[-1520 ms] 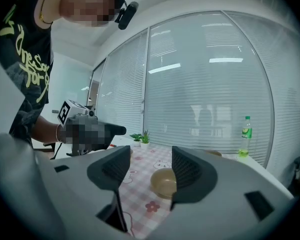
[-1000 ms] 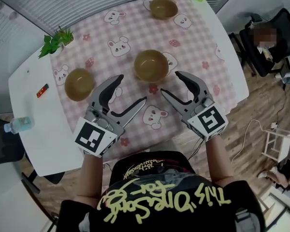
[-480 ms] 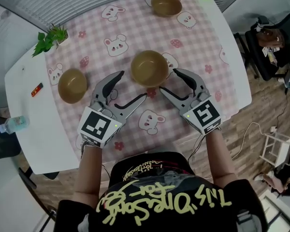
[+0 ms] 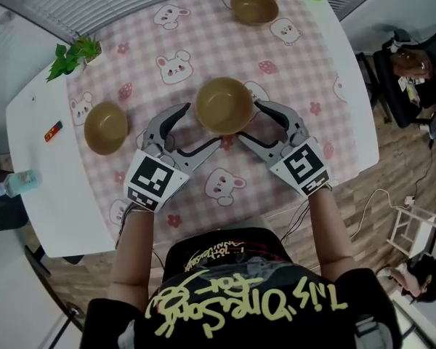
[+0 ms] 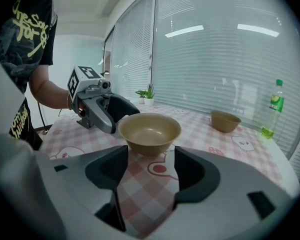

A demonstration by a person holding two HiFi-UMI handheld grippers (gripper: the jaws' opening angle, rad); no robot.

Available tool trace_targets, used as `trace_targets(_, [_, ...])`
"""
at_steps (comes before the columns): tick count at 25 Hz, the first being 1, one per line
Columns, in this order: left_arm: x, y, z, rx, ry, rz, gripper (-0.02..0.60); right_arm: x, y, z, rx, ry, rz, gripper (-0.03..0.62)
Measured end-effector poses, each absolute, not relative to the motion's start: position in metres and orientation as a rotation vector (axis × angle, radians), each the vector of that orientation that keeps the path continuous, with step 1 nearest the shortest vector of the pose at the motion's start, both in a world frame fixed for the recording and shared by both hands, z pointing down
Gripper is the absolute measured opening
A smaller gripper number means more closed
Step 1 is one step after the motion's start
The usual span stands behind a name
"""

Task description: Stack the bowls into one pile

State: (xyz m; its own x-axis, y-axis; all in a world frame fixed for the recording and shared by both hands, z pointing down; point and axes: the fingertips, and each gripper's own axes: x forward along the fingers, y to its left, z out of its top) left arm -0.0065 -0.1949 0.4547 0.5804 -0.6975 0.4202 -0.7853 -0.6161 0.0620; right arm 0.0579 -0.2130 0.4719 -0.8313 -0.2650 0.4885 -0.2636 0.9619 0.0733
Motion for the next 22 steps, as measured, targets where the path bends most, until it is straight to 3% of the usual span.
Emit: trace_targets(22, [-0.002,-0.207,0.462,2.549,-1.234,0.620,0.377,0.041,-0.222,0.468,0.364,-2.608,-0.072,0.273])
